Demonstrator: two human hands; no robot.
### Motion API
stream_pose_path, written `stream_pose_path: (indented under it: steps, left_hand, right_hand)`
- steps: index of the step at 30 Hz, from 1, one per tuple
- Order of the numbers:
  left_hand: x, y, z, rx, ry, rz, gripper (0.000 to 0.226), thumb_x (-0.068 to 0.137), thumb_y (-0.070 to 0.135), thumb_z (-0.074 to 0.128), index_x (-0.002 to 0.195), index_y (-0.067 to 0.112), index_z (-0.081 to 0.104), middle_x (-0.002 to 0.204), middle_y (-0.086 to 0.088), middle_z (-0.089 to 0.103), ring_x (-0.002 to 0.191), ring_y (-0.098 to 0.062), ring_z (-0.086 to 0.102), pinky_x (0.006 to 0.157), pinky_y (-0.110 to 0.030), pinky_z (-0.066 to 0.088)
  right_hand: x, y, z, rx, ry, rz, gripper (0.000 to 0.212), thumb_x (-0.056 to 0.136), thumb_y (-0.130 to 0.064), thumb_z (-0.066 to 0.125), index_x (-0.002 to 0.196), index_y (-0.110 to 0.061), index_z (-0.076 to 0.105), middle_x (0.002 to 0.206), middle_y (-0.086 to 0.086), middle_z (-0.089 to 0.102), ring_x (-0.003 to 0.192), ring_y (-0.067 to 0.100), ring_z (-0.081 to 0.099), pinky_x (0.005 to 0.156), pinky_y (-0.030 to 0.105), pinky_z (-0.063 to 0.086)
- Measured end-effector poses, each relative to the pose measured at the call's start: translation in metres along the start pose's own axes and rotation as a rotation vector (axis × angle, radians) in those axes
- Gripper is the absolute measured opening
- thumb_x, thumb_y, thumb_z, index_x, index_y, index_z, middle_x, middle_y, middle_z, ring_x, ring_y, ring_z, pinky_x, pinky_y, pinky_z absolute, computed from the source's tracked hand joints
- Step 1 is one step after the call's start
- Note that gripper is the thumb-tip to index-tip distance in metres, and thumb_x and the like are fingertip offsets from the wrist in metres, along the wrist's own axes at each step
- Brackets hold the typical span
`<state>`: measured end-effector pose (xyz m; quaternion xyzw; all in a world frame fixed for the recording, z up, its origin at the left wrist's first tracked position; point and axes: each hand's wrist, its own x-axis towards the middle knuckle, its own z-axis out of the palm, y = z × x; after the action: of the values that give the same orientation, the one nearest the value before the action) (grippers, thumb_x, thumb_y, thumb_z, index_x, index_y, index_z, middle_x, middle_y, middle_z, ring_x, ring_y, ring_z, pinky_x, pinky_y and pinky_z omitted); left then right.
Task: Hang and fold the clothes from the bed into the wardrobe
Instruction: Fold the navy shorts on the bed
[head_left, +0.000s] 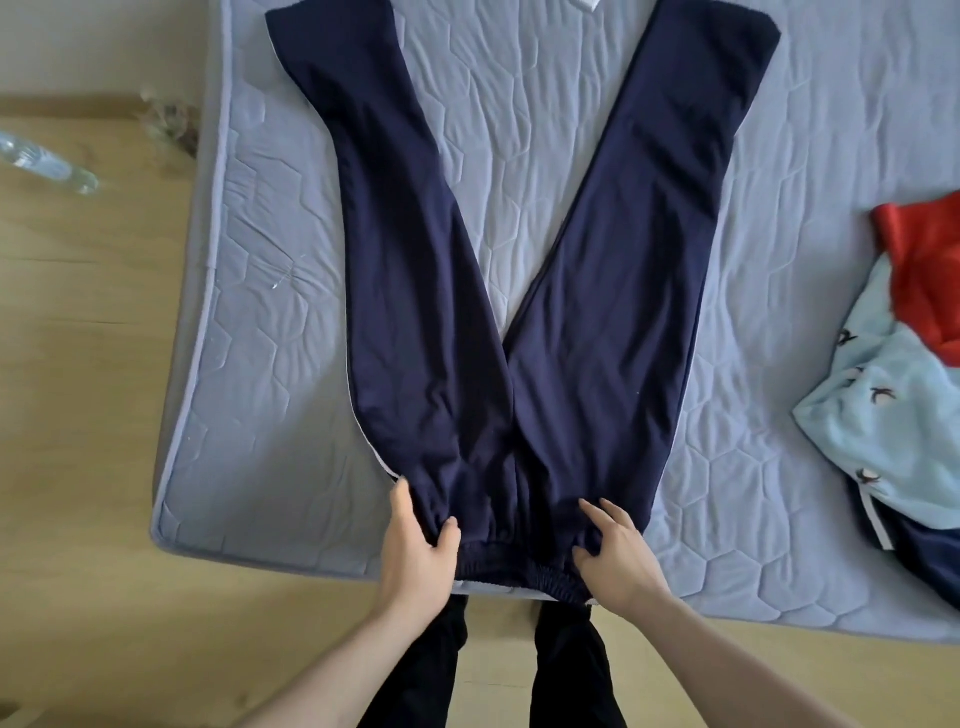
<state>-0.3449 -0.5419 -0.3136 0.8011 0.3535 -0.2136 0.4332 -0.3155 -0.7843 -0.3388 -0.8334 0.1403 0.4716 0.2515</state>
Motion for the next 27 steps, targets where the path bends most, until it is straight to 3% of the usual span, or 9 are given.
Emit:
stream_pose_path:
  steps: [2,4,9,12,14,19,23,27]
  left_hand:
    - [-0.005,0.014,0.003,0.052,-0.033,0.061,0.078,0.097,0.027,0.067,0.16,0.019,0.023,0.152,0.007,0.046,0.138,-0.014,0.046,0.114,-0.034,0.04]
    - [-0.007,0.028,0.006,0.102,-0.053,0.168,0.081,0.096,0.033,0.068,0.161,0.023,0.021,0.159,0.012,0.039,0.144,-0.009,0.04,0.117,-0.032,0.036]
    - [-0.018,0.068,0.022,0.246,-0.167,0.437,0.077,0.097,0.035,0.064,0.161,0.032,0.023,0.158,0.025,0.032,0.136,0.007,0.04,0.106,-0.016,0.038]
    - [-0.028,0.089,0.042,0.392,-0.245,0.615,0.072,0.096,0.036,0.057,0.159,0.034,0.022,0.149,0.018,0.043,0.115,-0.01,0.058,0.091,-0.031,0.052]
    - [-0.032,0.101,0.057,0.504,-0.315,0.686,0.071,0.096,0.037,0.052,0.159,0.034,0.019,0.141,0.015,0.045,0.103,-0.017,0.062,0.082,-0.034,0.052]
    - [-0.033,0.119,0.098,0.679,-0.531,0.711,0.072,0.098,0.031,0.048,0.162,0.029,0.015,0.151,0.007,0.037,0.118,-0.022,0.057,0.091,-0.039,0.051]
    - [-0.03,0.114,0.128,0.869,-0.703,0.714,0.074,0.1,0.027,0.05,0.162,0.02,0.011,0.155,-0.003,0.033,0.124,-0.03,0.056,0.094,-0.045,0.051]
    - [-0.022,0.1,0.146,1.014,-0.847,0.63,0.08,0.096,0.03,0.06,0.16,0.018,0.013,0.152,-0.009,0.035,0.121,-0.036,0.059,0.093,-0.05,0.052]
  right_hand:
    - [-0.004,0.004,-0.009,0.047,0.027,0.013,0.067,0.095,-0.024,0.06,0.158,-0.027,0.036,0.168,0.0,0.025,0.148,0.02,0.037,0.116,0.03,0.036]
    - [-0.008,0.008,-0.019,0.094,0.055,0.017,0.067,0.096,-0.023,0.06,0.158,-0.025,0.037,0.167,0.0,0.027,0.15,0.018,0.034,0.117,0.028,0.031]
    - [-0.015,0.026,-0.048,0.18,0.117,0.019,0.063,0.097,-0.024,0.063,0.156,-0.028,0.041,0.161,-0.006,0.036,0.142,0.015,0.045,0.112,0.027,0.037]
    - [-0.013,0.038,-0.061,0.222,0.152,0.033,0.06,0.096,-0.029,0.064,0.153,-0.032,0.045,0.155,-0.007,0.044,0.133,0.015,0.052,0.106,0.032,0.045]
    - [-0.011,0.046,-0.068,0.267,0.179,0.047,0.056,0.097,-0.031,0.064,0.151,-0.03,0.048,0.151,-0.006,0.048,0.129,0.016,0.056,0.098,0.03,0.046]
    - [-0.003,0.067,-0.078,0.34,0.204,0.111,0.05,0.099,-0.021,0.059,0.149,-0.028,0.052,0.146,0.001,0.053,0.117,0.018,0.063,0.094,0.037,0.053]
    - [0.008,0.08,-0.078,0.365,0.213,0.151,0.046,0.098,-0.019,0.055,0.143,-0.03,0.056,0.129,0.002,0.065,0.076,0.009,0.063,0.069,0.027,0.047]
    - [0.019,0.085,-0.072,0.402,0.214,0.155,0.044,0.1,-0.015,0.051,0.141,-0.028,0.058,0.134,0.004,0.062,0.066,0.008,0.055,0.064,0.023,0.044]
